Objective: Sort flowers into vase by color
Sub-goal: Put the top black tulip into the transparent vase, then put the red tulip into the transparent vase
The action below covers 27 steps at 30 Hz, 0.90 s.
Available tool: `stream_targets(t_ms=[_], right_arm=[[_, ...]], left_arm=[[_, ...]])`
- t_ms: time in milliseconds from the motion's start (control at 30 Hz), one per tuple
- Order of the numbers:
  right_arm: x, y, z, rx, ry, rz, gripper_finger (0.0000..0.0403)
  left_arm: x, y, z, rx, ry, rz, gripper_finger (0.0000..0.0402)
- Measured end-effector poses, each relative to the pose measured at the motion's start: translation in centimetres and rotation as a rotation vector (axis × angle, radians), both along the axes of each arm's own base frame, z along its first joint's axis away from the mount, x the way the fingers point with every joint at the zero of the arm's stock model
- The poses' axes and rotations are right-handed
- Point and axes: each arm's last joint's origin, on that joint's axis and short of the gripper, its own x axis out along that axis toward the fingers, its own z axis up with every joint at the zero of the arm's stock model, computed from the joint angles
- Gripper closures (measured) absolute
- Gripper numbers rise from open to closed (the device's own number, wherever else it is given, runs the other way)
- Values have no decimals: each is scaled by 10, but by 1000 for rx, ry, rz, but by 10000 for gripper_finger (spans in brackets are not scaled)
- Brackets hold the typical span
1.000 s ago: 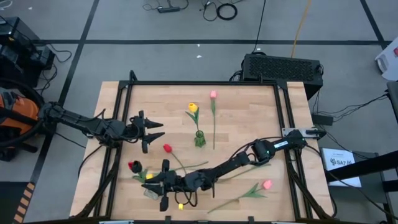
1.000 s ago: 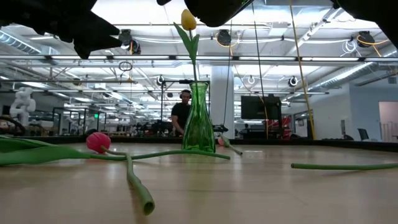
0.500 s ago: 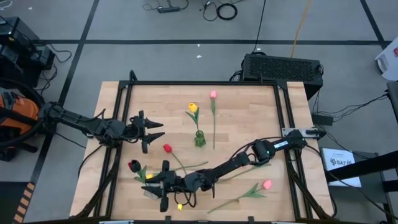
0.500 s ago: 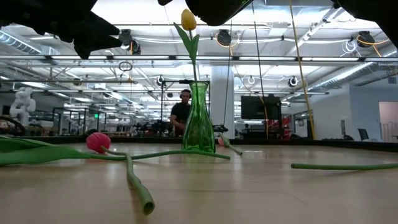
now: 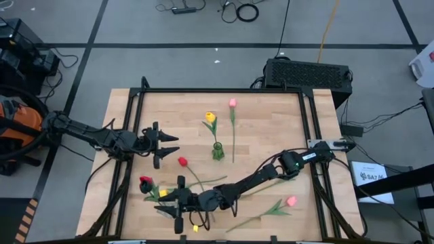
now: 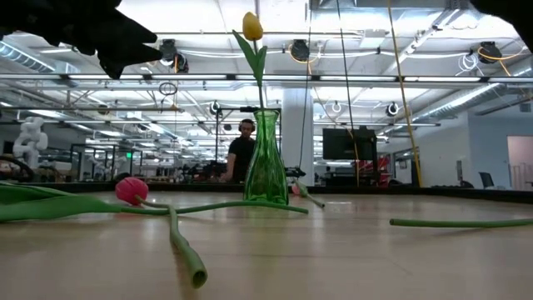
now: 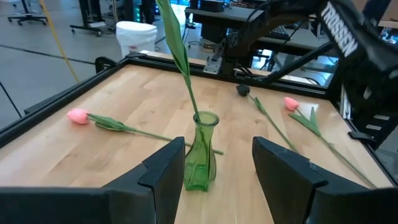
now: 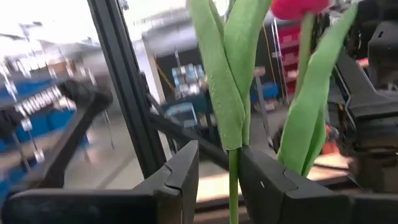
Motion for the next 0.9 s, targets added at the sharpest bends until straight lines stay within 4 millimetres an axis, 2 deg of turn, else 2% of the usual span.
stream_targets(t_ms=[233,400,567,900], right_arm=[[-7,-8,21,-76,209,-1,303],[-9,-10,17,-53,313,-3,303],[-9,-10,13,-59,340,-23,303],[-30,-20,33,-97,565,-70,303]], left_arm=[[-1,0,1,-4,-9,-9,206],[-2,0,2,-5,-12,-9,206],[-2,0,2,-5,-11,-9,206],[-2,0,2,-1,-11,-9,206]])
